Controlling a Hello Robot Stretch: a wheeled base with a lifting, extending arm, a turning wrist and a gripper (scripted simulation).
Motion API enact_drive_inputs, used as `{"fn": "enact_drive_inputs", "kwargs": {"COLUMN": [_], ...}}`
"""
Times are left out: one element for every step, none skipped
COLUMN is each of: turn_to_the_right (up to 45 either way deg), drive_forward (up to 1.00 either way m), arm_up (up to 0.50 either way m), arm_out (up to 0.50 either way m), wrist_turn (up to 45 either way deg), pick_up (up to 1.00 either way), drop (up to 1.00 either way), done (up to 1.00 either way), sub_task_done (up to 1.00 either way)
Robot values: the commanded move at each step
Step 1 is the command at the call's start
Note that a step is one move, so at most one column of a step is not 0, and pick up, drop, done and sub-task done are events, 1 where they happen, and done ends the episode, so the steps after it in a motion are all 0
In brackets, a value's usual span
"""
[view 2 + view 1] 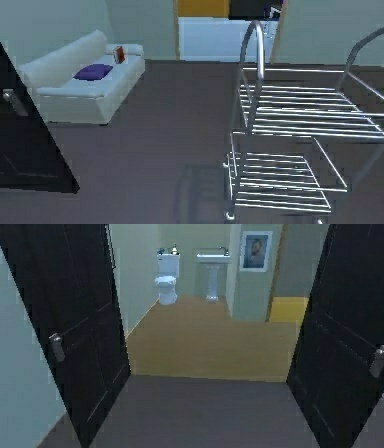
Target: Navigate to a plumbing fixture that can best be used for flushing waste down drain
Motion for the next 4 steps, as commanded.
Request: {"fn": "enact_drive_inputs", "kwargs": {"turn_to_the_right": [0.0, 0.0, 3.0, 0.0], "drive_forward": [1.00, 1.00, 0.00, 1.00], "arm_up": [0.00, 0.00, 0.00, 0.00], "arm_out": [0.00, 0.00, 0.00, 0.00], "wrist_turn": [0.0, 0.0, 0.0, 0.0], "pick_up": [0.00, 0.00, 0.00, 0.00], "drop": [0.00, 0.00, 0.00, 0.00], "done": [0.00, 0.00, 0.00, 0.00], "sub_task_done": [0.00, 0.00, 0.00, 0.00]}}
